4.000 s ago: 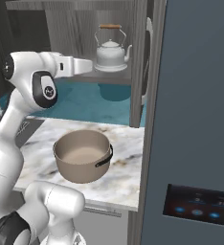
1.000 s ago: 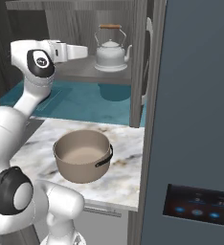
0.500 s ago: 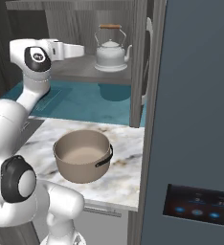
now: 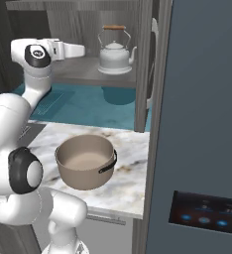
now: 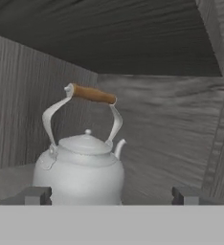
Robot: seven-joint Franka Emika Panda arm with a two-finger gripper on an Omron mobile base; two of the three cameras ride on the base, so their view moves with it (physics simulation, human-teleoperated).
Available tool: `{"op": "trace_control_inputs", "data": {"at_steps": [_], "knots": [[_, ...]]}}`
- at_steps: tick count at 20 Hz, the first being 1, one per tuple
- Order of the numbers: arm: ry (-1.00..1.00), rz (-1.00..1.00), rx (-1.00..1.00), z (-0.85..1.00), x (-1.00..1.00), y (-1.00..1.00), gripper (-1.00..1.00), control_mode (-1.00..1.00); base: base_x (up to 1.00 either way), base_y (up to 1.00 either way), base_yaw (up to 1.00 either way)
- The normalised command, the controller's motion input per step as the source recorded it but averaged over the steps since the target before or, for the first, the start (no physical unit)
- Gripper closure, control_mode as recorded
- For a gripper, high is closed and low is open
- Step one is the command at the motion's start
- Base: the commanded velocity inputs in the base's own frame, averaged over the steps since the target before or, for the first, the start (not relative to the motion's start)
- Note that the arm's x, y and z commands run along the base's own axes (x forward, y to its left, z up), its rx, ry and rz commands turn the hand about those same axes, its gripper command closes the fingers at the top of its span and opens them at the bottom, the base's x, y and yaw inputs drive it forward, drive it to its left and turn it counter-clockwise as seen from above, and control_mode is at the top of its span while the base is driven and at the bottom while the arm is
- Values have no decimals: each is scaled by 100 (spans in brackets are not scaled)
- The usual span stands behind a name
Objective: Pick the kettle from the cabinet and place it on a stove burner. Then pick the pot from the counter and place it on another stove burner. Finally, turn both burners on.
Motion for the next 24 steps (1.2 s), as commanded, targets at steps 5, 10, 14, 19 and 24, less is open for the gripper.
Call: {"op": "trace_control_inputs", "data": {"at_steps": [5,10,14,19,24], "knots": [[0,-7,0,0,45,0,-100,-100,0,0,0],[0,-6,0,0,37,1,-100,-100,0,0,0],[3,-6,7,1,24,2,-100,-100,0,0,0],[5,-4,8,3,19,0,-100,-100,0,0,0],[6,-3,6,7,14,0,-100,-100,0,0,0]]}}
